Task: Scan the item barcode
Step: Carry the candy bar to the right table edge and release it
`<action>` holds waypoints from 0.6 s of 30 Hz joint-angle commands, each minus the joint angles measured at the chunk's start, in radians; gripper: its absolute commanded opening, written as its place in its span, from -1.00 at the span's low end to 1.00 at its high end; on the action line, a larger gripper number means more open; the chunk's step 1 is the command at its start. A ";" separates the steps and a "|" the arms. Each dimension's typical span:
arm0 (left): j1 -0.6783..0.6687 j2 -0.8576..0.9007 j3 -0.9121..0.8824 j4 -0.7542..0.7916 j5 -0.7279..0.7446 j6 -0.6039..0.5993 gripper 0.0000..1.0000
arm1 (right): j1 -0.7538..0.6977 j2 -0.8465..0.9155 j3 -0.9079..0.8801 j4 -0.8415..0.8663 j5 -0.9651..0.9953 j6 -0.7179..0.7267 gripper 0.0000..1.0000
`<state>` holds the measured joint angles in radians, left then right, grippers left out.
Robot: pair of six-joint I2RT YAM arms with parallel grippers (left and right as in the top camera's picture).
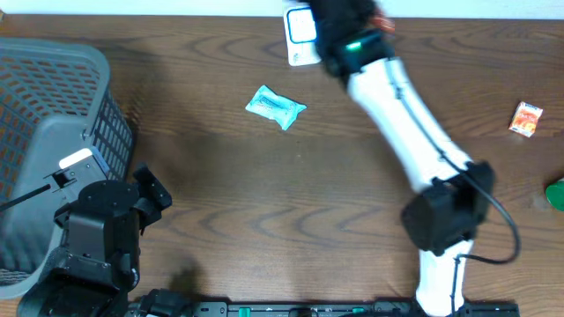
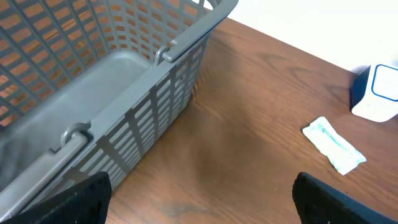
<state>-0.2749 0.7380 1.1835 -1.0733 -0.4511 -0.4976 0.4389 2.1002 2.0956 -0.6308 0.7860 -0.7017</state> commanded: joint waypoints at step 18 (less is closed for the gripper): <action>0.005 -0.001 -0.002 0.000 -0.012 -0.002 0.86 | -0.758 0.106 -0.223 -0.454 -0.224 0.567 -0.97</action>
<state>-0.2749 0.7380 1.1835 -1.0733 -0.4507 -0.4976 -0.2684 2.2124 1.9285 -1.0954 0.5762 -0.1719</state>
